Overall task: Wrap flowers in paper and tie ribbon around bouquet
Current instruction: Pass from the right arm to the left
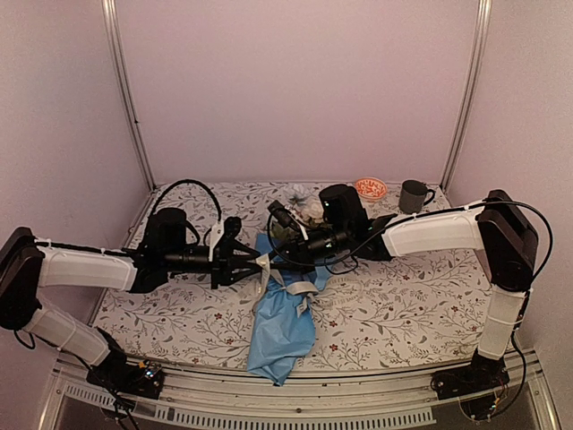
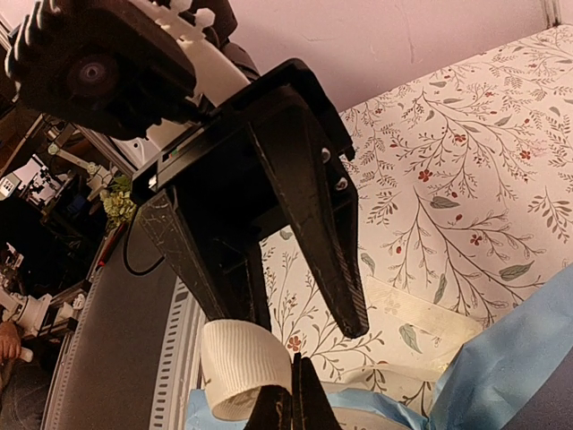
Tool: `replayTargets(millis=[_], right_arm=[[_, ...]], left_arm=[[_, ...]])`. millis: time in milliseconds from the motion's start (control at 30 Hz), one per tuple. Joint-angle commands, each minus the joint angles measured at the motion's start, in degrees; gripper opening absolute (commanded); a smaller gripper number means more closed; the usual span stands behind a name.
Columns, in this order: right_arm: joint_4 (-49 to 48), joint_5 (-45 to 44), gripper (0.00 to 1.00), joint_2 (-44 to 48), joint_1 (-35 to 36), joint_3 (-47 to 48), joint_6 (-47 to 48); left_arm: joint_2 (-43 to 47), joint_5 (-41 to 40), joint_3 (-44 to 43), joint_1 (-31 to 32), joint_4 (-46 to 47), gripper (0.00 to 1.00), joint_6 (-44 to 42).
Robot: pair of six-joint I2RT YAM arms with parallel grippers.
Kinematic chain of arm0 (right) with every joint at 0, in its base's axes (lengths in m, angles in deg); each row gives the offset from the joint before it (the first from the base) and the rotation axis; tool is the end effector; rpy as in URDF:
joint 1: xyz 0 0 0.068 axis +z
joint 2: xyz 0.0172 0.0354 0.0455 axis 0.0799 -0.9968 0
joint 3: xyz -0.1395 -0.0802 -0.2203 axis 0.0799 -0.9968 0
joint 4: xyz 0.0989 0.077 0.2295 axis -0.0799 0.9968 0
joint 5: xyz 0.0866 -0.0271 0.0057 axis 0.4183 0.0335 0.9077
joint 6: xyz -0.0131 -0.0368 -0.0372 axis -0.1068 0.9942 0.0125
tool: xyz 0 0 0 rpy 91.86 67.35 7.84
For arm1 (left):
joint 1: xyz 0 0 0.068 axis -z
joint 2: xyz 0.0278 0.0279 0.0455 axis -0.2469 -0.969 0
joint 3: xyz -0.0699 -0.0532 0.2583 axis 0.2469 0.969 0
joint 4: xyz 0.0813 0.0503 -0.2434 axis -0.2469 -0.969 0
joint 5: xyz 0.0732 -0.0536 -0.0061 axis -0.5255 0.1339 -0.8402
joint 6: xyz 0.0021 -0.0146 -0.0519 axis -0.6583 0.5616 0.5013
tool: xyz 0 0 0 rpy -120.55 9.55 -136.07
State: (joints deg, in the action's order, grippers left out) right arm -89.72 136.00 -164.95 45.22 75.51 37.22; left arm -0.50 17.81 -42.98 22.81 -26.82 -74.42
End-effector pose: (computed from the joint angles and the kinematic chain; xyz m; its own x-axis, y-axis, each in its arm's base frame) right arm 0.2528 0.3401 0.2209 -0.4320 -0.3262 -0.8408 -0.8857 -0.0220 0.4637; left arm 0.2076 -0.1858 0.2077 -0.0782 0.2143 -0.9736 0.9783 0.2043 -0.0336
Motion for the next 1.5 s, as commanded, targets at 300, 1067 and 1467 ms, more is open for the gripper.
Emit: replayTargets(millis=[300, 1067, 1467], right_arm=[[1.03, -0.33, 0.0, 1.88, -0.03, -0.1, 1.17], [2.61, -1.0, 0.0, 2.59, -0.06, 0.0, 1.85], [3.51, -4.34, 0.14, 4.59, -0.12, -0.84, 2.57]], left_arm=[[2.54, -5.98, -1.3, 5.22, -1.97, 0.45, -2.09], [4.56, -11.12, -1.01, 5.39, -8.57, 0.35, -4.16], [4.61, -8.57, -2.26, 5.3, -8.25, 0.0, -2.58]])
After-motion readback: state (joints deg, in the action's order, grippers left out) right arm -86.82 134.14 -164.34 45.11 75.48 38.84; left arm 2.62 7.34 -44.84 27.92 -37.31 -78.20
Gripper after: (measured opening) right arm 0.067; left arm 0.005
